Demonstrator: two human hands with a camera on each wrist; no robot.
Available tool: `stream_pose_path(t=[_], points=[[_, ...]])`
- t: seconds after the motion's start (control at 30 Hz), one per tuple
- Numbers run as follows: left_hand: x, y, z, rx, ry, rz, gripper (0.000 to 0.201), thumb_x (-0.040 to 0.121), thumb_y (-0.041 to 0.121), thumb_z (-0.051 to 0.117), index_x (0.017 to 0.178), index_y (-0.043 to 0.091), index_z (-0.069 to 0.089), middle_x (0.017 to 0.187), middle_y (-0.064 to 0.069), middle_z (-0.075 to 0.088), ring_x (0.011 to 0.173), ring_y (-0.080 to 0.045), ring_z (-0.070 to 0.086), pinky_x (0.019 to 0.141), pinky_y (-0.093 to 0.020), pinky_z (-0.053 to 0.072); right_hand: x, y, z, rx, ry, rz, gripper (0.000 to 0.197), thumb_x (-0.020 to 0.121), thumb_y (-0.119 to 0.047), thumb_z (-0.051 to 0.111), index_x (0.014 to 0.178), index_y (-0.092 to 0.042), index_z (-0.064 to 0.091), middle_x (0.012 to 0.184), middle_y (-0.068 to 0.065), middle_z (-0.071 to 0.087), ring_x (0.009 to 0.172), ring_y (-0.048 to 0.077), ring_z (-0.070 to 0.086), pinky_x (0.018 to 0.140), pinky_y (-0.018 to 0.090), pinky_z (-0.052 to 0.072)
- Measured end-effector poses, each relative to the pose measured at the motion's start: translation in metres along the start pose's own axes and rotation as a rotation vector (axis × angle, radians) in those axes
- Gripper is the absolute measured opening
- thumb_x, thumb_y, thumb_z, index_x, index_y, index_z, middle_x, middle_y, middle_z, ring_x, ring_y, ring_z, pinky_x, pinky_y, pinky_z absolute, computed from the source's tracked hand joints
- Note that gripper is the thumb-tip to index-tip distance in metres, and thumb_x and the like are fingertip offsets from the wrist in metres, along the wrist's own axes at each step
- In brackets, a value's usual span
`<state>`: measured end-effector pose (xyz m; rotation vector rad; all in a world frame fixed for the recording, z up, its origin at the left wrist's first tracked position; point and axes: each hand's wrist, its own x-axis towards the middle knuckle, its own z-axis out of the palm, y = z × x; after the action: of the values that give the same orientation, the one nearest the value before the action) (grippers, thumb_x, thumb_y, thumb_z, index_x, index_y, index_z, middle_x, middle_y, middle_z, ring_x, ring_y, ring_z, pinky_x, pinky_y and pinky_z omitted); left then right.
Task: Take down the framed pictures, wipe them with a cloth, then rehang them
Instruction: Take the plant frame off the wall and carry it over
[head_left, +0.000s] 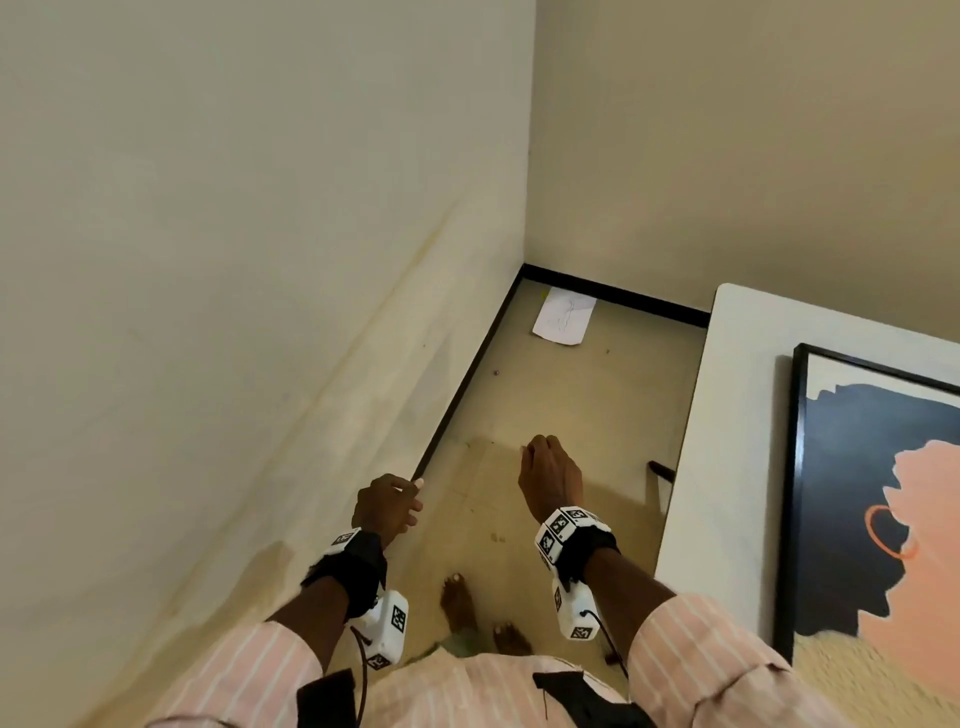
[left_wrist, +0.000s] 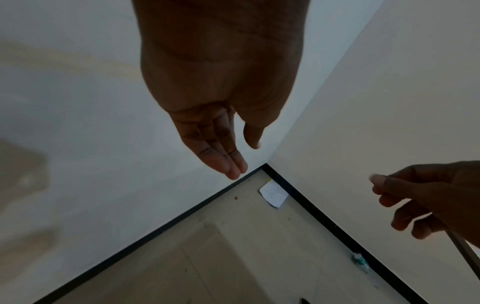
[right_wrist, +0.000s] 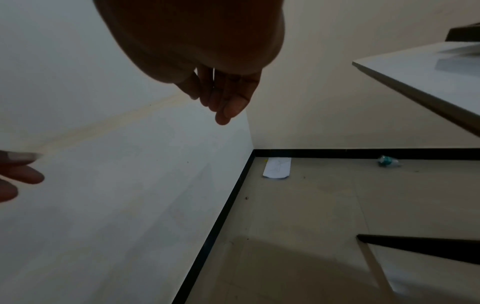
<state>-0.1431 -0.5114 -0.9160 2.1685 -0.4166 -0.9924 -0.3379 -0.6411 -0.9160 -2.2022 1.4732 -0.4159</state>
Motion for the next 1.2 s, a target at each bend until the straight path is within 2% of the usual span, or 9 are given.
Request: stream_pose_path(t=[0.17, 0.3, 0.37, 0.47, 0.67, 0.83, 1.0, 1.1, 1.2], points=[[0.046, 0.057, -0.025, -0.021, 0.081, 0.109, 0.027, 0.090, 0.031, 0.066, 0.106, 0.011, 0.057, 0.071, -0.005, 0.073, 0.054, -0.023, 0.064, 0.053, -0.029, 0.050, 0.062, -0.041, -0.009, 0.020, 0.053, -0.002, 0.019, 0.099, -0.017, 0.051, 0.089, -0.003, 0.059, 0.089, 0.014, 0.060, 0.071, 0.039, 0.060, 0.057, 0.034, 0.033], [0.069, 0.114, -0.049, 0.042, 0.177, 0.315, 0.025, 0.093, 0.037, 0.059, 0.111, 0.021, 0.054, 0.066, 0.007, 0.072, 0.056, -0.016, 0.068, 0.069, -0.041, 0.057, 0.122, -0.082, -0.027, 0.057, 0.106, -0.058, 0.022, 0.101, -0.020, 0.046, 0.093, -0.004, 0.059, 0.093, 0.012, 0.060, 0.076, 0.036, 0.060, 0.060, 0.035, 0.037], [0.076, 0.157, -0.063, 0.022, 0.263, 0.423, 0.025, 0.095, 0.037, 0.056, 0.116, 0.023, 0.052, 0.066, 0.008, 0.071, 0.053, -0.012, 0.066, 0.067, -0.037, 0.055, 0.158, -0.106, -0.041, 0.104, 0.136, -0.110, 0.022, 0.101, -0.020, 0.047, 0.092, -0.004, 0.058, 0.092, 0.013, 0.060, 0.076, 0.036, 0.060, 0.062, 0.038, 0.042], [0.084, 0.238, -0.088, 0.010, 0.466, 0.642, 0.034, 0.097, 0.036, 0.054, 0.127, 0.023, 0.044, 0.067, 0.012, 0.068, 0.045, -0.004, 0.061, 0.061, -0.034, 0.051, 0.222, -0.146, -0.074, 0.142, 0.223, -0.188, 0.023, 0.101, -0.021, 0.048, 0.091, -0.003, 0.060, 0.092, 0.012, 0.060, 0.076, 0.036, 0.060, 0.061, 0.035, 0.038], [0.068, 0.428, -0.164, -0.115, 0.906, 1.055, 0.048, 0.095, 0.039, 0.057, 0.135, 0.023, 0.037, 0.085, 0.010, 0.069, 0.052, -0.010, 0.063, 0.060, -0.032, 0.047, 0.362, -0.242, -0.187, 0.309, 0.420, -0.400, 0.026, 0.101, -0.028, 0.049, 0.088, -0.007, 0.058, 0.090, 0.009, 0.060, 0.076, 0.034, 0.059, 0.063, 0.033, 0.036], [0.015, 0.574, -0.221, -0.180, 1.208, 1.252, 0.047, 0.095, 0.041, 0.058, 0.130, 0.014, 0.043, 0.096, 0.007, 0.067, 0.063, -0.006, 0.060, 0.063, -0.025, 0.044, 0.446, -0.325, -0.321, 0.481, 0.620, -0.570, 0.028, 0.099, -0.031, 0.054, 0.082, -0.010, 0.058, 0.085, 0.008, 0.061, 0.076, 0.031, 0.059, 0.064, 0.033, 0.038], [-0.017, 0.681, -0.257, -0.185, 1.389, 1.299, 0.057, 0.093, 0.042, 0.059, 0.135, 0.010, 0.039, 0.126, -0.002, 0.053, 0.109, -0.020, 0.052, 0.089, -0.034, 0.045, 0.505, -0.382, -0.430, 0.536, 0.550, -0.525, 0.036, 0.099, -0.045, 0.048, 0.094, -0.011, 0.058, 0.099, 0.007, 0.065, 0.093, 0.030, 0.060, 0.073, 0.033, 0.040], [-0.023, 0.719, -0.261, -0.203, 1.364, 1.228, 0.059, 0.092, 0.041, 0.061, 0.133, 0.003, 0.042, 0.125, -0.010, 0.053, 0.115, -0.028, 0.049, 0.096, -0.036, 0.037, 0.545, -0.401, -0.461, 0.584, 0.471, -0.478, 0.049, 0.094, -0.058, 0.048, 0.099, -0.011, 0.062, 0.098, 0.007, 0.069, 0.094, 0.031, 0.063, 0.082, 0.036, 0.048], [-0.025, 0.744, -0.261, -0.304, 1.371, 1.170, 0.054, 0.089, 0.040, 0.065, 0.122, 0.000, 0.049, 0.116, -0.014, 0.054, 0.111, -0.033, 0.049, 0.097, -0.041, 0.039, 0.574, -0.417, -0.481, 0.778, 0.230, -0.414, 0.071, 0.083, -0.071, 0.052, 0.097, -0.003, 0.066, 0.083, 0.011, 0.072, 0.070, 0.030, 0.071, 0.076, 0.045, 0.059]])
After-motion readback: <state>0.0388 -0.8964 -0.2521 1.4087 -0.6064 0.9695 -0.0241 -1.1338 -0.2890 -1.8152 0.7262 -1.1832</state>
